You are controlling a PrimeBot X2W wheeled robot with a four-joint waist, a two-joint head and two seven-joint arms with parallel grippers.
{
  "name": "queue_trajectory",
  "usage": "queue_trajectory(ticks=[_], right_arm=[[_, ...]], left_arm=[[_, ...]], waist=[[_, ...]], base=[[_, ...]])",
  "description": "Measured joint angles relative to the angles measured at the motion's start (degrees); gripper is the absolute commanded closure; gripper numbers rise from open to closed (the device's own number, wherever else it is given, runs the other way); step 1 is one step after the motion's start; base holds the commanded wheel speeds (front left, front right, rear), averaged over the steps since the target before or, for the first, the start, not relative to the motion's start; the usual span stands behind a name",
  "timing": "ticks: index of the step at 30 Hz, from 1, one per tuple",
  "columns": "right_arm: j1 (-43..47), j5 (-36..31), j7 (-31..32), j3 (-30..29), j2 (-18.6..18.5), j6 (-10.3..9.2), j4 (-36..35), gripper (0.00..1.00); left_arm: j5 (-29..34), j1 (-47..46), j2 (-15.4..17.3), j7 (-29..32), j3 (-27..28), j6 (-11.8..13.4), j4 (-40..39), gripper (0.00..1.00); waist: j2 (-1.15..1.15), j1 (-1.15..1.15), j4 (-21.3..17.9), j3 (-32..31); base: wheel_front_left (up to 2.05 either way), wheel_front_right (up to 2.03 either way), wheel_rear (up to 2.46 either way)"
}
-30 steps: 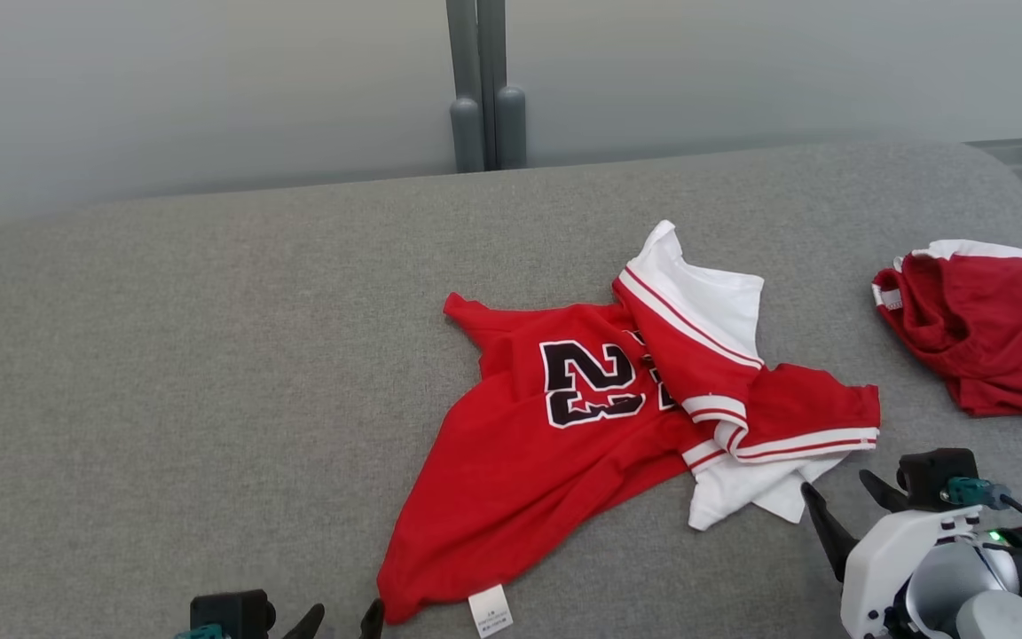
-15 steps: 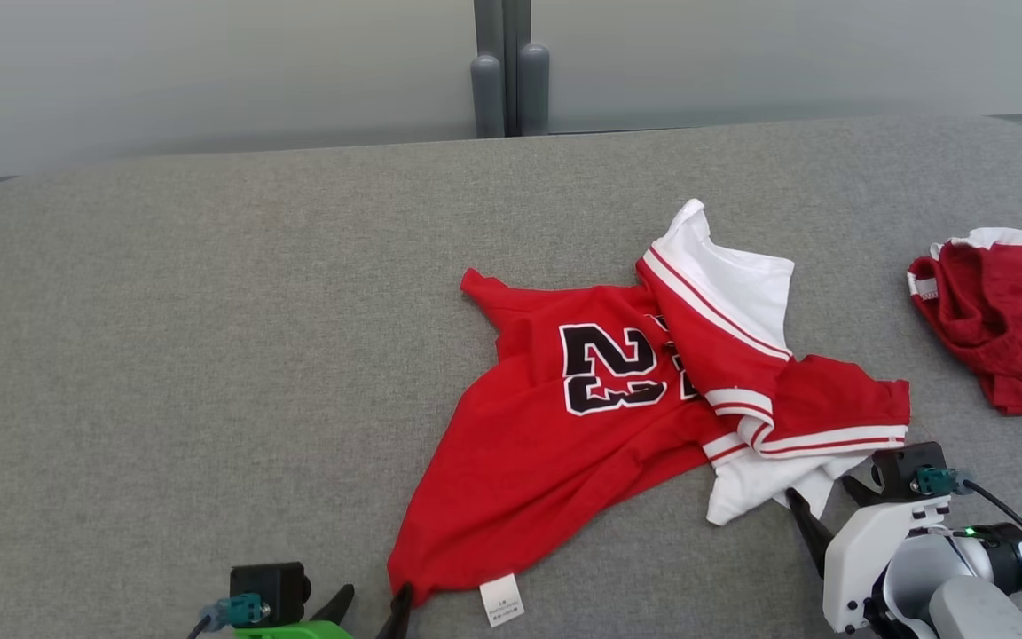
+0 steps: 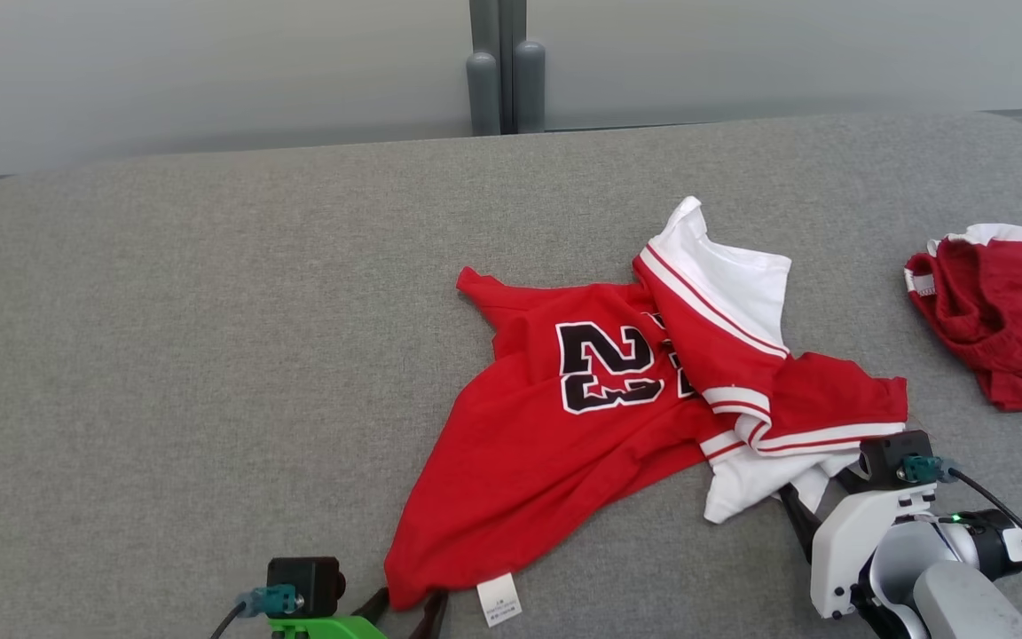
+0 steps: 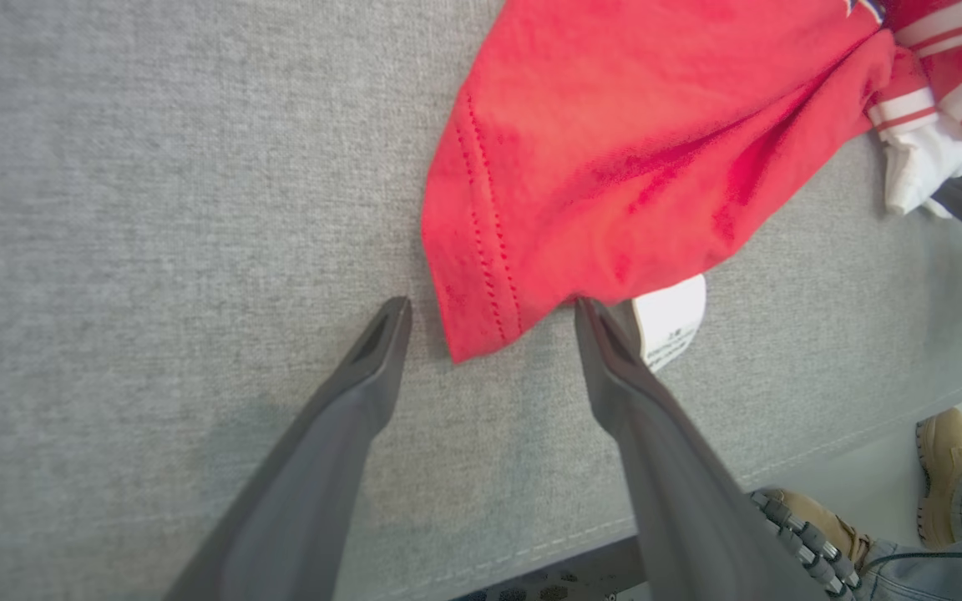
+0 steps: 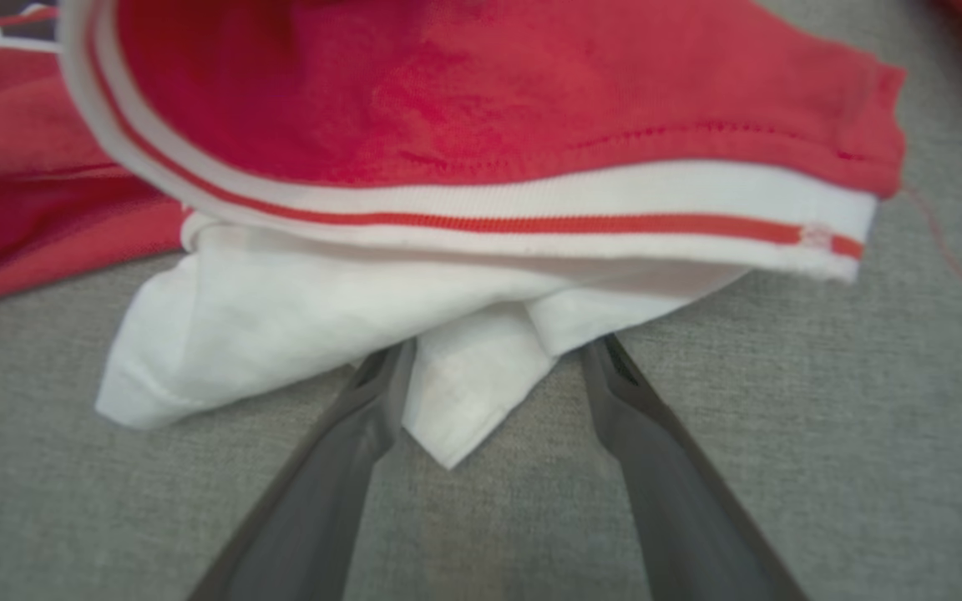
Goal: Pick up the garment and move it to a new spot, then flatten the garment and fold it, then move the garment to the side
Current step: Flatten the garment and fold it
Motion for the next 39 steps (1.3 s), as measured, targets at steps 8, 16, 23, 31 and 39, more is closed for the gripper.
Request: queue_trajectory(ticks=[8, 16, 23, 31, 39], right_arm=[[-2.22, 0.99, -0.23, 2.08, -0.07, -0.02, 1.24, 0.58], [-2.92, 10.22, 0.03, 5.11, -2.58, 0.0, -2.99, 1.0], [1.74, 27.59, 7.73, 0.12, -14.34, -0.04, -30.17, 1.0], [6.16, 38.4, 14.27, -13.07, -19.29, -0.04, -48.73, 1.0], [-4.83, 44.06, 17.3, -24.07, -18.28, -0.05, -51.02, 1.0]], left_arm=[[-0.69, -3.11, -0.45, -1.37, -1.78, -0.81, 3.98, 0.76], [-3.74, -5.19, -0.76, -2.6, -2.37, -1.94, 2.22, 1.0], [-8.91, -1.19, 3.8, 1.88, 1.66, -1.68, -19.13, 1.0], [-13.6, 0.97, 6.2, 7.27, 4.83, 0.57, -37.77, 1.0], [-18.12, -8.9, 9.51, 15.27, 7.87, 2.18, -45.69, 1.0]], waist=[[0.0, 0.0, -0.68, 1.18], [0.0, 0.0, -1.33, 1.54], [0.0, 0.0, -3.76, 0.84], [0.0, 0.0, -6.23, 0.71], [0.0, 0.0, -6.65, 4.11]], base=[[0.0, 0.0, 0.0], [0.0, 0.0, 0.0], [0.0, 0.0, 0.0], [0.0, 0.0, 0.0], [0.0, 0.0, 0.0]])
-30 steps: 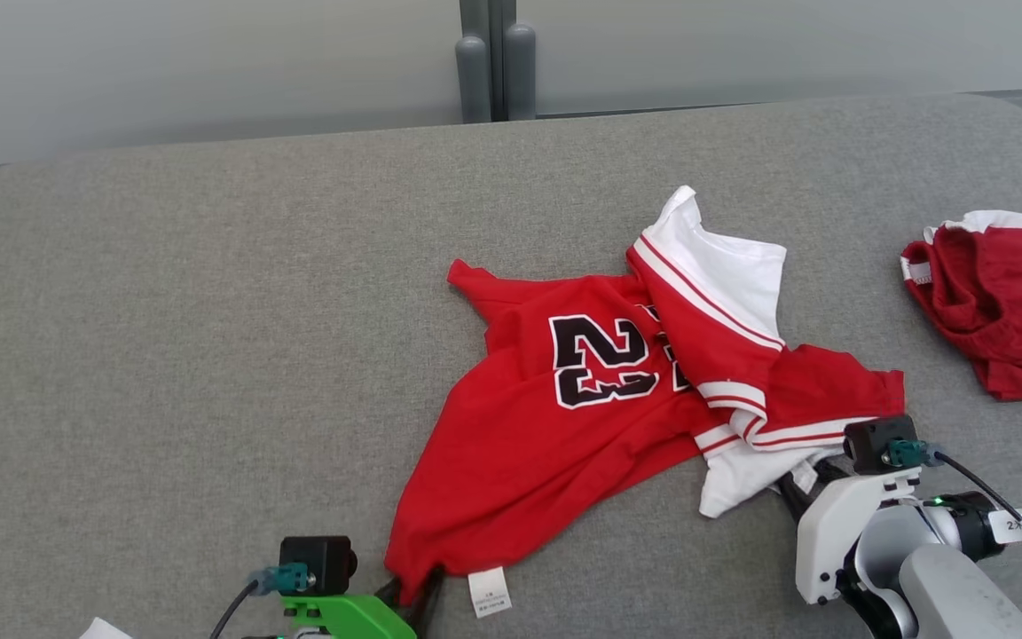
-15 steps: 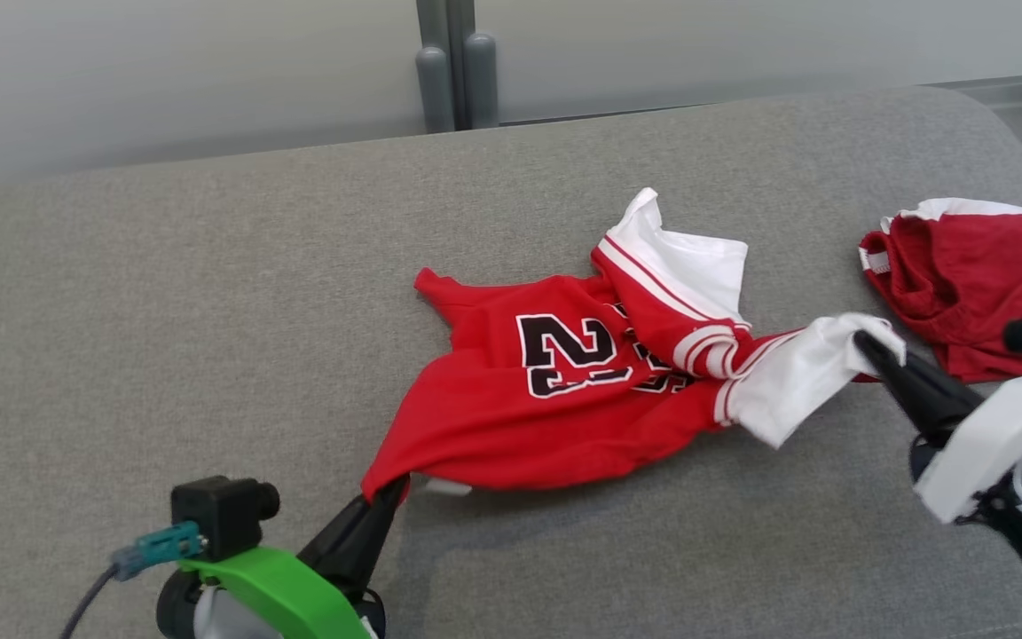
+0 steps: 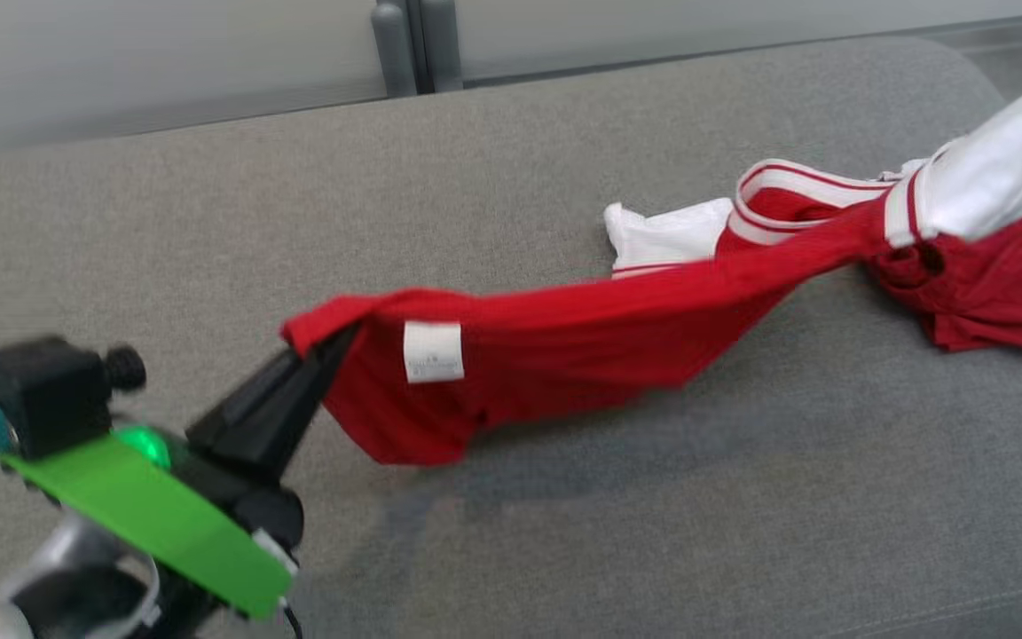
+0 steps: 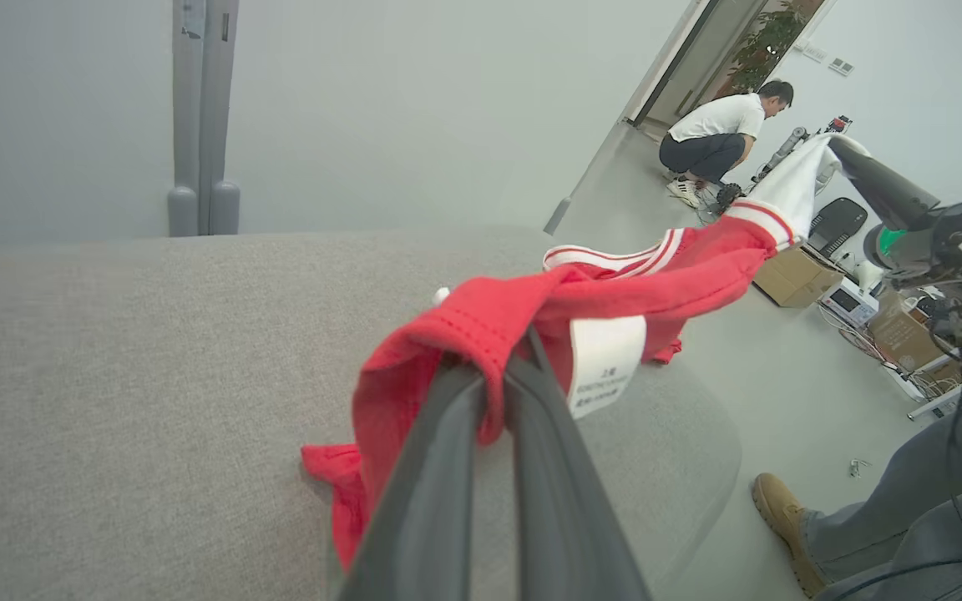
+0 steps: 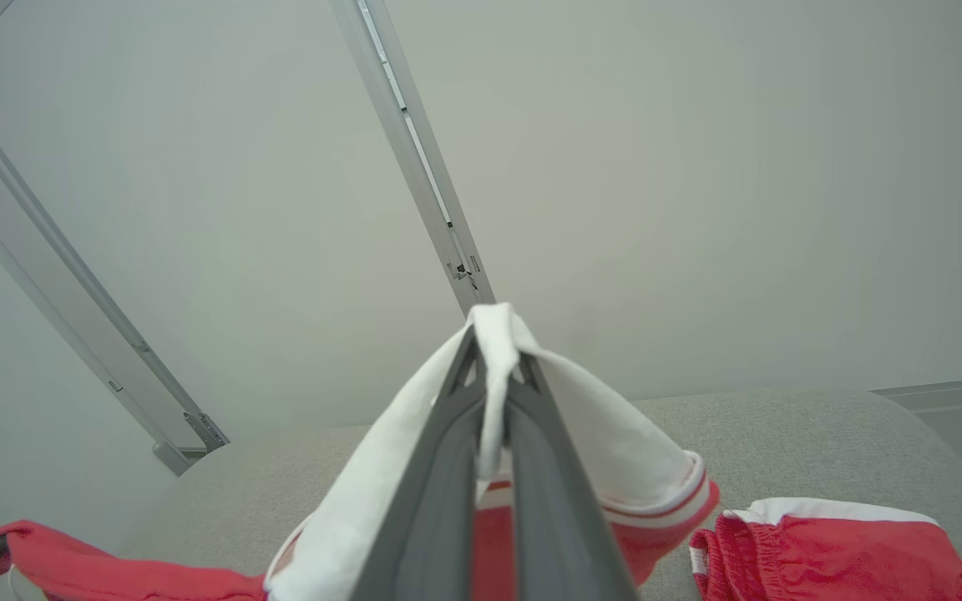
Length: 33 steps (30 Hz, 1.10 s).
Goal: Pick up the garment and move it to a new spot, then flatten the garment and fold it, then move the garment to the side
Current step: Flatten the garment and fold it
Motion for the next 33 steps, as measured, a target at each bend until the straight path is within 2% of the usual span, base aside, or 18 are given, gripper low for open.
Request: queue_trajectory(ticks=[3, 6, 8, 12, 17, 21, 24, 28, 33], right_arm=[[-9.33, -1.52, 1.78, -1.2, 0.86, 0.0, 5.32, 1.0], [-21.58, -6.56, 3.18, -1.12, 3.38, 0.0, 12.72, 1.0], [-30.45, -11.06, 3.46, -0.71, 5.8, 0.0, 17.96, 1.0], [-48.01, -21.05, 0.98, -0.64, 11.96, -0.01, 29.37, 1.0], [-66.4, -32.95, -8.31, -0.87, 18.71, 0.01, 42.27, 1.0], [-77.3, -39.14, -16.68, -0.64, 22.05, 0.01, 50.15, 1.0], [-83.76, -40.74, -22.85, -0.43, 24.14, 0.0, 53.8, 1.0], [-89.14, -38.85, -27.55, 3.59, 25.25, 0.01, 56.89, 1.0], [-83.34, -32.99, -29.09, 9.61, 24.75, 0.0, 59.13, 1.0]], left_arm=[[-1.15, -11.37, 1.44, 4.24, 1.68, 1.05, 3.79, 1.0], [-1.33, -25.87, 2.2, 8.26, 1.8, 2.1, 12.39, 1.0], [-0.35, -35.79, 1.66, 9.68, 0.76, 2.74, 19.57, 1.0], [4.21, -52.61, -0.89, 8.46, -2.15, 3.11, 33.97, 1.0], [10.67, -69.44, -3.52, 0.37, -2.53, 4.24, 51.01, 1.0], [15.79, -80.73, -4.69, -12.06, -1.48, 6.0, 61.14, 1.0], [16.93, -87.19, -5.75, -20.94, -0.22, 5.88, 65.82, 1.0], [17.64, -91.22, -6.31, -29.82, -0.11, 2.93, 71.82, 1.0], [17.79, -89.51, -5.7, -35.18, -1.18, -1.4, 81.23, 1.0]], waist=[[0.0, 0.0, 0.39, 2.39], [0.0, 0.0, 1.06, 5.41], [0.0, 0.0, 1.68, 7.68], [0.0, 0.01, 3.12, 12.4], [0.0, 0.01, 5.01, 18.03], [0.0, 0.02, 6.31, 22.03], [0.0, 0.01, 6.92, 24.91], [0.0, 0.01, 7.25, 28.71], [0.0, 0.01, 7.07, 32.47]], base=[[0.0, 0.0, 0.0], [0.0, 0.0, 0.0], [0.0, 0.0, 0.0], [0.0, 0.0, 0.0], [0.0, 0.0, 0.0], [0.0, 0.0, 0.0], [0.0, 0.0, 0.0], [0.0, 0.0, 0.0], [0.0, 0.0, 0.0]])
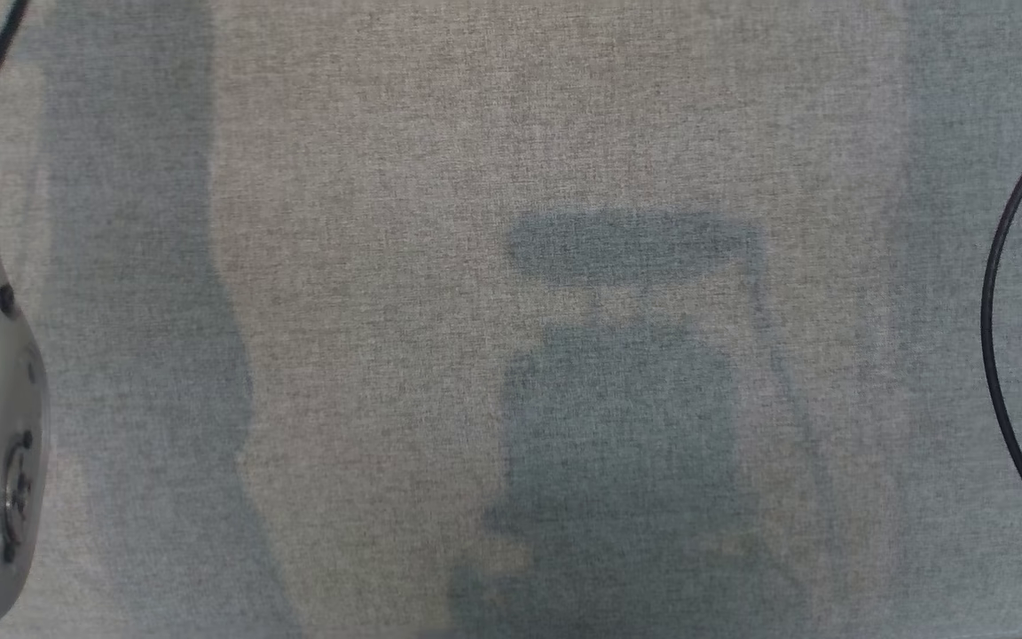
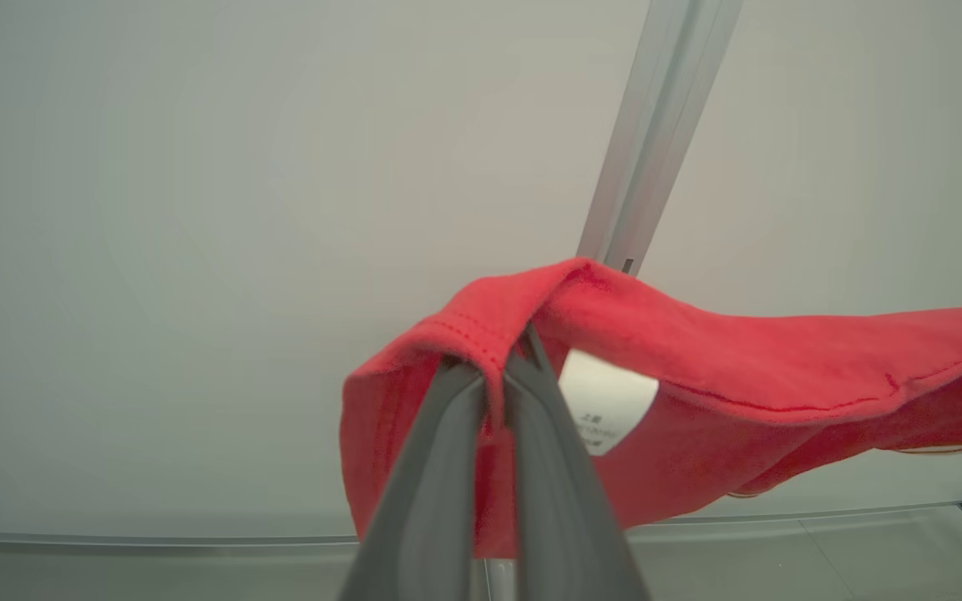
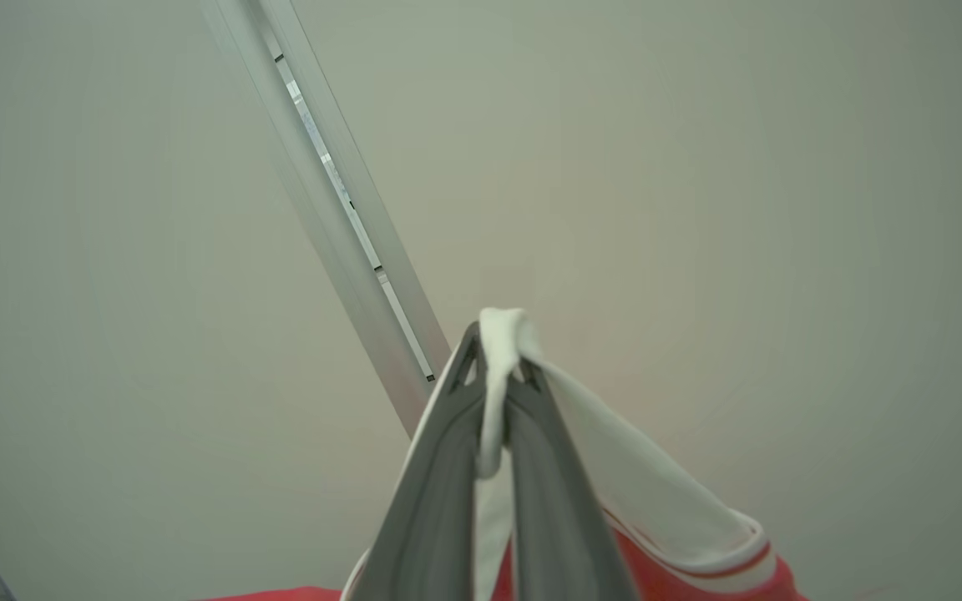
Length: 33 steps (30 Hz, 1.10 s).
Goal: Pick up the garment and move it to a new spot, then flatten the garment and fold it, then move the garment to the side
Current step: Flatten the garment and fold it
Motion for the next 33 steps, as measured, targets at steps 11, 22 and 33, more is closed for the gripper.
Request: queue_trajectory(ticks=[11, 22, 33], right_arm=[[31.06, 20.84, 2.14, 10.59, -11.47, 0.0, -18.74, 1.0], [70.85, 29.73, 6.09, 4.08, -18.15, 0.01, -36.52, 1.0], [101.58, 26.94, 11.23, -1.07, -13.17, 0.02, -43.98, 1.0]], left_arm=[[-7.03, 15.11, 4.44, 0.38, -9.55, -4.02, 1.16, 1.0], [-19.02, 50.48, 20.14, 6.88, -19.6, -3.13, -28.14, 1.0], [-18.94, 88.22, 27.48, 3.59, -20.27, 13.91, -54.89, 1.0]], waist=[[0.0, -0.01, -2.09, -0.99], [0.0, -0.02, -3.41, -13.11], [0.0, -0.02, -4.55, -26.51]], base=[[0.0, 0.0, 0.0], [0.0, 0.0, 0.0], [0.0, 0.0, 0.0]])
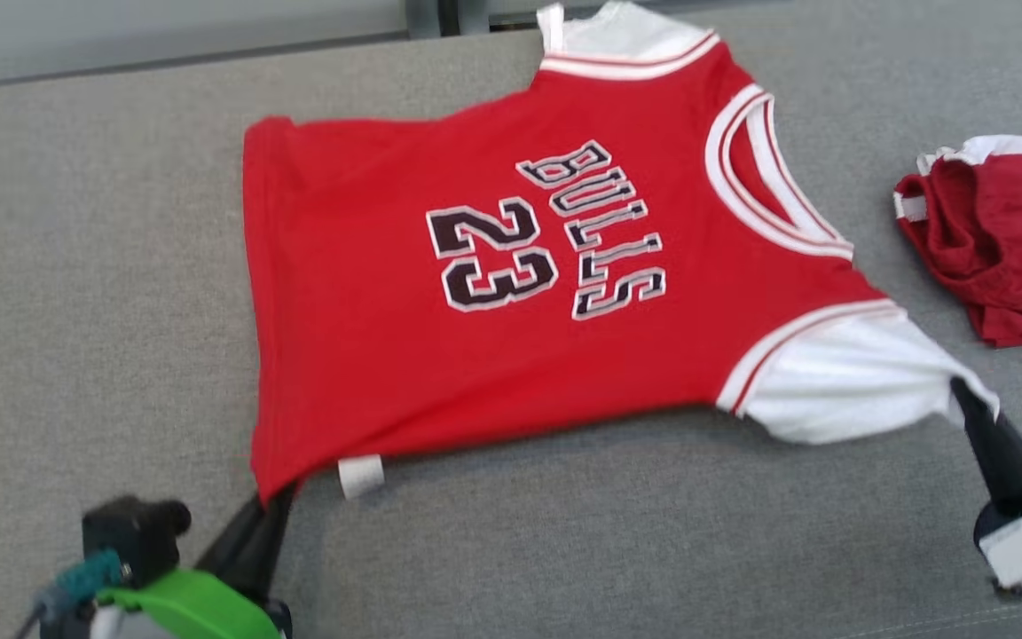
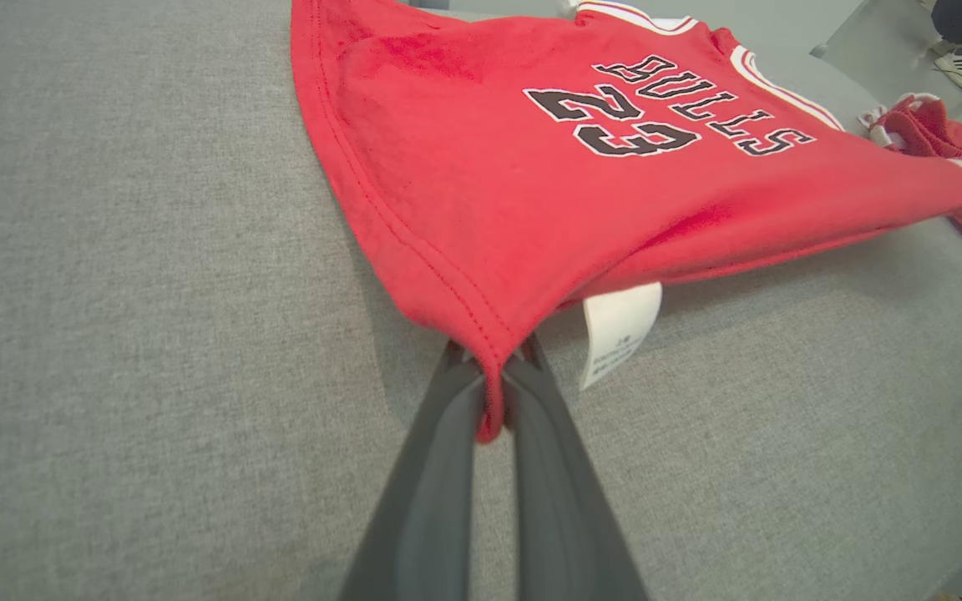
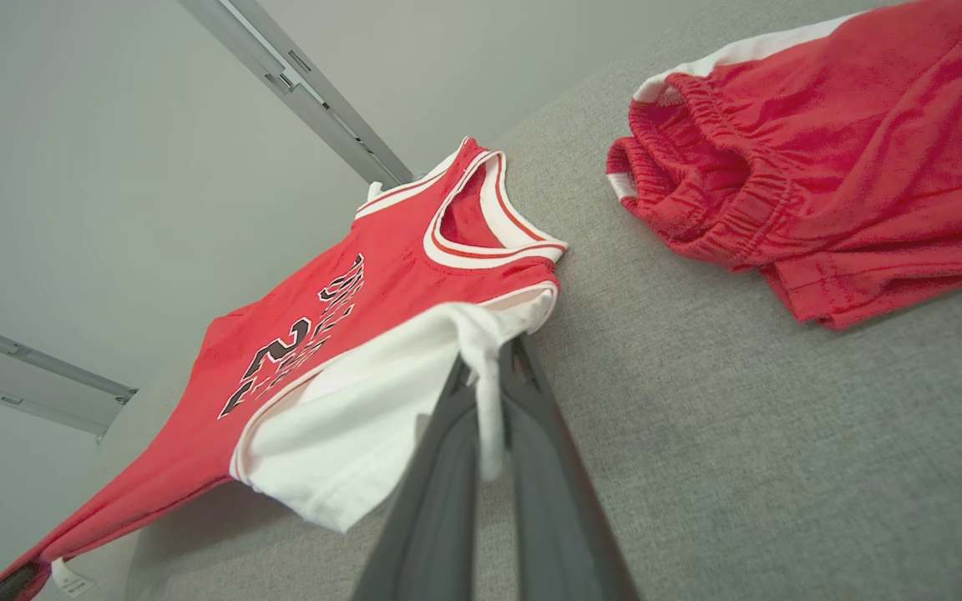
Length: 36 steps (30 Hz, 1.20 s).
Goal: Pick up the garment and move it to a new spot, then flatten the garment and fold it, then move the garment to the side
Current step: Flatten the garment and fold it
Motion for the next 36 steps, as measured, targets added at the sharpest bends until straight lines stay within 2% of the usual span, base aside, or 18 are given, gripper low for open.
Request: queue_trajectory(ticks=[4, 9, 11, 16, 19, 22, 29, 36], right_arm=[[9.83, -0.29, 0.53, -0.83, 1.05, -0.01, -2.19, 1.0], [15.46, 0.41, 0.54, -2.03, 1.25, -0.01, -5.26, 1.0], [15.12, 0.8, 0.67, -2.48, 1.05, -0.02, -6.21, 1.0], [6.45, 1.98, 3.67, -2.89, 0.77, -0.02, -6.42, 1.0], [-1.22, 2.13, 7.28, -2.37, 1.36, -0.02, -2.5, 1.0], [-8.27, -0.81, 10.29, -1.22, 1.81, -0.02, 2.83, 1.0], [-19.86, -5.89, 12.28, 1.38, 4.04, -0.02, 13.92, 1.0], [-26.98, -9.1, 11.68, 4.15, 3.74, -0.02, 21.31, 1.0]], left_arm=[[-0.77, 10.81, -1.93, -2.79, -1.81, 4.27, -4.5, 1.0], [-2.23, 16.8, -4.6, -5.49, -2.91, 6.46, -7.87, 1.0], [-2.05, 16.83, -4.37, -5.37, -2.81, 6.7, -8.65, 1.0], [-1.34, 12.88, -1.11, 0.32, -2.41, 7.64, -10.94, 1.0], [-1.47, 8.43, -0.23, 4.31, -1.44, 8.12, -12.23, 1.0], [-2.57, 4.34, 0.73, 8.56, -1.25, 8.04, -12.47, 1.0], [-4.74, -5.94, -0.76, 15.43, -1.71, 5.83, -6.41, 1.0], [-5.72, -12.46, -2.94, 19.68, -3.92, 3.46, 2.64, 1.0]], waist=[[0.0, 0.0, -0.25, -3.44], [0.0, 0.0, -0.25, -5.0], [0.0, 0.0, -0.2, -4.58], [0.0, 0.0, -0.38, -2.56], [0.0, 0.0, -0.56, -0.83], [0.0, 0.0, -0.67, 0.84], [0.0, 0.0, 0.8, 3.02], [0.0, 0.0, 2.1, 3.26]], base=[[0.0, 0.0, 0.0], [0.0, 0.0, 0.0], [0.0, 0.0, 0.0], [0.0, 0.0, 0.0], [0.0, 0.0, 0.0], [0.0, 0.0, 0.0], [0.0, 0.0, 0.0], [0.0, 0.0, 0.0]])
